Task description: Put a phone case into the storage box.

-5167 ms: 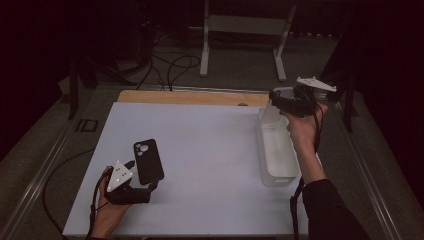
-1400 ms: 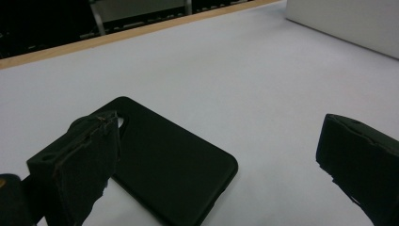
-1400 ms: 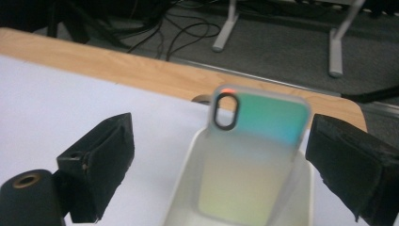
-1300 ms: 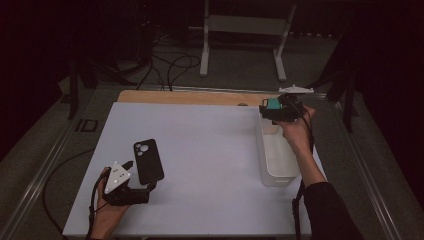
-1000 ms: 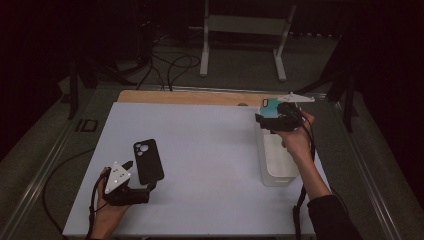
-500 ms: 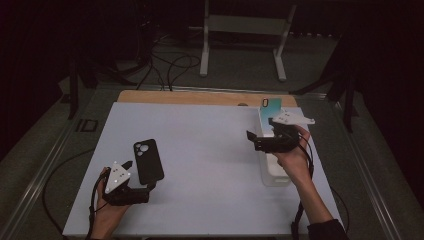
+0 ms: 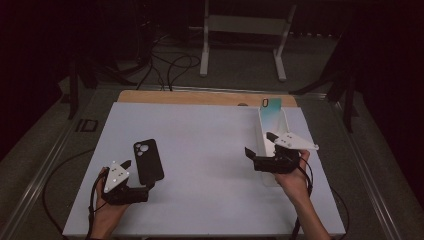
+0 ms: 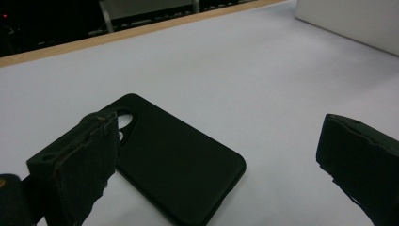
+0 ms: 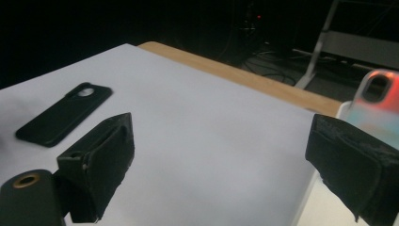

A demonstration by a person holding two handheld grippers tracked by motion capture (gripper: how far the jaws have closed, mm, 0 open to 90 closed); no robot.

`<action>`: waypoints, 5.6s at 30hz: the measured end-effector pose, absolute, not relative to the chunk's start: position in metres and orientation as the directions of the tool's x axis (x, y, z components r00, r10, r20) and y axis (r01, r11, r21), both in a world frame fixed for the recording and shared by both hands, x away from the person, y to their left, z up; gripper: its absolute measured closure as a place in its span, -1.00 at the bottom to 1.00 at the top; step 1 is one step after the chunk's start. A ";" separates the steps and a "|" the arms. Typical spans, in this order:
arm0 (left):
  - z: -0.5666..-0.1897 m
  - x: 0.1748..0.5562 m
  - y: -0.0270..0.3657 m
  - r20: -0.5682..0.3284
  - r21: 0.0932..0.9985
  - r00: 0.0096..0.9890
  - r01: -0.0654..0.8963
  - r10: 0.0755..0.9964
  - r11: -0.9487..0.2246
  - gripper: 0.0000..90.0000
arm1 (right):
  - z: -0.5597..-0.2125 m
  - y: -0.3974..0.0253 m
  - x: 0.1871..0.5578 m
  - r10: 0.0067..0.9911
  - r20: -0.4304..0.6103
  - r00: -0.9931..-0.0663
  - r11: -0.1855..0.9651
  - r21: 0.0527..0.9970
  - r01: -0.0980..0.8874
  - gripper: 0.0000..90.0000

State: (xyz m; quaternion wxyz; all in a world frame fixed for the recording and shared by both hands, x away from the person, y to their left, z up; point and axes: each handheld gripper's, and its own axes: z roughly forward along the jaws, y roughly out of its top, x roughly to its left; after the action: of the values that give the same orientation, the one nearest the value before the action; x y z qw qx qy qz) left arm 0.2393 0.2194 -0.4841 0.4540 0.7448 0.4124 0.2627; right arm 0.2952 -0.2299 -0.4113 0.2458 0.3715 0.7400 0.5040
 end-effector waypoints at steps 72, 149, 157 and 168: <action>-0.523 0.305 0.159 -0.082 0.694 0.549 0.630 0.832 -0.348 1.00 | -0.461 -0.266 0.251 0.844 0.050 -0.534 0.105 0.961 0.256 -0.81; -0.466 0.258 0.259 0.013 0.830 0.408 0.505 0.913 -0.237 -1.00 | -0.461 -0.274 0.250 0.808 0.064 -0.586 0.097 0.966 0.240 -0.81; -0.472 0.288 0.250 0.053 0.740 0.436 0.587 0.898 -0.328 -1.00 | -0.461 -0.274 0.250 0.806 0.064 -0.589 0.099 0.965 0.241 -0.81; -0.490 0.322 0.249 0.008 0.646 0.425 0.689 0.905 -0.330 -1.00 | -0.462 -0.273 0.251 0.805 0.061 -0.590 0.105 0.964 0.243 -0.81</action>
State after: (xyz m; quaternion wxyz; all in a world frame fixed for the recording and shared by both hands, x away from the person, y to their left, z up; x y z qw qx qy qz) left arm 0.3215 0.2494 -0.4900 0.2882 0.7935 0.5022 0.1875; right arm 0.2506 -0.2732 -0.4621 0.2539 0.3751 0.6985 0.5540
